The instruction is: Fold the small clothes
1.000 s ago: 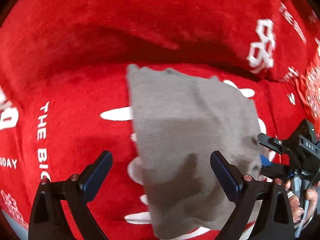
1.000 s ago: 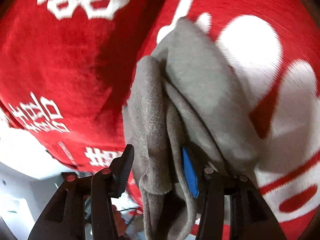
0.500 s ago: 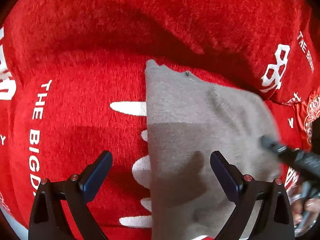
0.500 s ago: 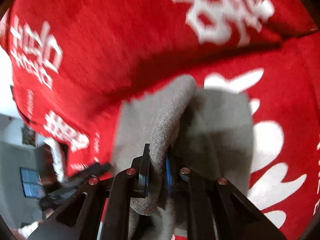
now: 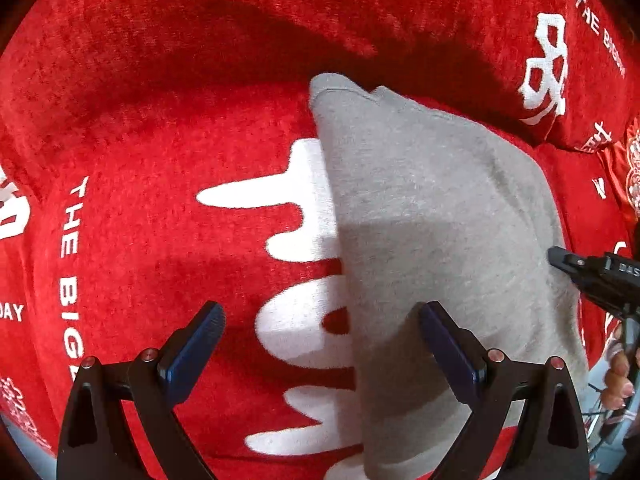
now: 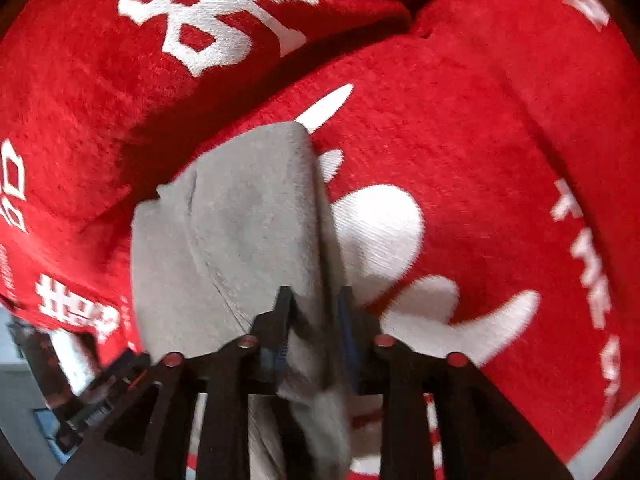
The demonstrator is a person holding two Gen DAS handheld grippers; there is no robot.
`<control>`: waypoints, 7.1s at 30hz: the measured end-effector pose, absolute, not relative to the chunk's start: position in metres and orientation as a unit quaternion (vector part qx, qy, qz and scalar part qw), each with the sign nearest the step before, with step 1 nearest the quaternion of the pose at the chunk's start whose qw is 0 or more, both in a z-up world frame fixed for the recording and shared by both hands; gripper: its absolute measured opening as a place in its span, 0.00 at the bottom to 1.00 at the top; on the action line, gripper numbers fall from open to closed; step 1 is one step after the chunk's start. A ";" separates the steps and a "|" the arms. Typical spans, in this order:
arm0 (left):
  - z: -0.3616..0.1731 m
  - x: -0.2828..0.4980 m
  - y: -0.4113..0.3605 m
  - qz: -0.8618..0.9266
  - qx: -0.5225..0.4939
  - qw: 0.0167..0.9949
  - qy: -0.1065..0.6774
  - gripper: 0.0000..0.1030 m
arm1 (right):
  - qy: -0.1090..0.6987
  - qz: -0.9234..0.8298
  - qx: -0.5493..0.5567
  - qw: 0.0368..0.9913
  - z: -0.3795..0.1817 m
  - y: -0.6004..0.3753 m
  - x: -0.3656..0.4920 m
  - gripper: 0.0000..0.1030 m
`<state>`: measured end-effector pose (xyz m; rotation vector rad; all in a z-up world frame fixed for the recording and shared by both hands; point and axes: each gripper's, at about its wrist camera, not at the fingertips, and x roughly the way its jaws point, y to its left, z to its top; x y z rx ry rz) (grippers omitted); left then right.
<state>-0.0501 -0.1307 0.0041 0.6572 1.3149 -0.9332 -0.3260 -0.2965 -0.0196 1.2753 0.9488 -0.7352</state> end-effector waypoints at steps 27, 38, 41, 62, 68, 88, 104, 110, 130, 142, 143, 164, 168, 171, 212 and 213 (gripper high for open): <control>-0.012 -0.098 -0.090 -0.438 0.381 0.576 0.576 0.96 | 0.532 -0.300 0.504 0.610 -0.019 -0.212 -0.359 0.12; 0.000 -0.096 -0.095 -0.419 0.380 0.583 0.584 0.96 | 0.510 -0.314 0.541 0.590 -0.009 -0.235 -0.372 0.14; 0.002 -0.095 -0.094 -0.418 0.382 0.581 0.585 0.96 | 0.511 -0.312 0.542 0.590 -0.012 -0.240 -0.368 0.14; 0.010 -0.112 -0.108 -0.441 0.358 0.545 0.617 0.96 | 0.471 -0.311 0.572 0.596 -0.007 -0.271 -0.386 0.51; 0.028 -0.098 -0.124 -0.442 0.318 0.574 0.612 0.96 | 0.454 -0.306 0.585 0.598 -0.007 -0.285 -0.387 0.52; 0.022 -0.063 -0.143 -0.389 0.280 0.630 0.611 0.99 | 0.428 -0.240 0.537 0.687 -0.002 -0.331 -0.300 0.08; 0.004 -0.063 -0.157 -0.374 0.287 0.624 0.623 0.99 | 0.409 -0.224 0.612 0.639 -0.027 -0.333 -0.358 0.46; 0.003 -0.069 -0.161 -0.377 0.292 0.620 0.623 0.99 | 0.406 -0.214 0.629 0.628 -0.036 -0.328 -0.365 0.50; -0.036 -0.033 -0.174 -0.435 0.215 0.538 0.689 0.99 | 0.385 -0.116 0.663 0.631 -0.060 -0.334 -0.353 0.63; -0.055 -0.062 -0.210 -0.464 0.224 0.513 0.687 0.99 | 0.378 -0.050 0.660 0.647 -0.072 -0.329 -0.290 0.64; -0.055 -0.064 -0.212 -0.465 0.227 0.513 0.685 0.99 | 0.380 -0.055 0.660 0.646 -0.070 -0.328 -0.289 0.61; 0.031 -0.048 -0.152 -0.513 0.193 0.525 0.651 0.48 | 0.329 -0.013 0.716 0.616 -0.002 -0.260 -0.260 0.31; 0.042 -0.023 -0.106 -0.504 0.201 0.528 0.653 0.48 | 0.339 0.007 0.718 0.608 -0.001 -0.228 -0.244 0.31; 0.039 -0.009 -0.074 -0.488 0.208 0.531 0.661 0.48 | 0.359 0.012 0.715 0.599 -0.011 -0.205 -0.227 0.31; 0.022 0.005 0.021 -0.334 0.281 0.618 0.654 0.68 | 0.494 -0.262 0.523 0.643 0.042 -0.163 -0.250 0.28; 0.022 0.005 0.022 -0.332 0.283 0.618 0.654 0.68 | 0.495 -0.253 0.523 0.646 0.043 -0.157 -0.246 0.28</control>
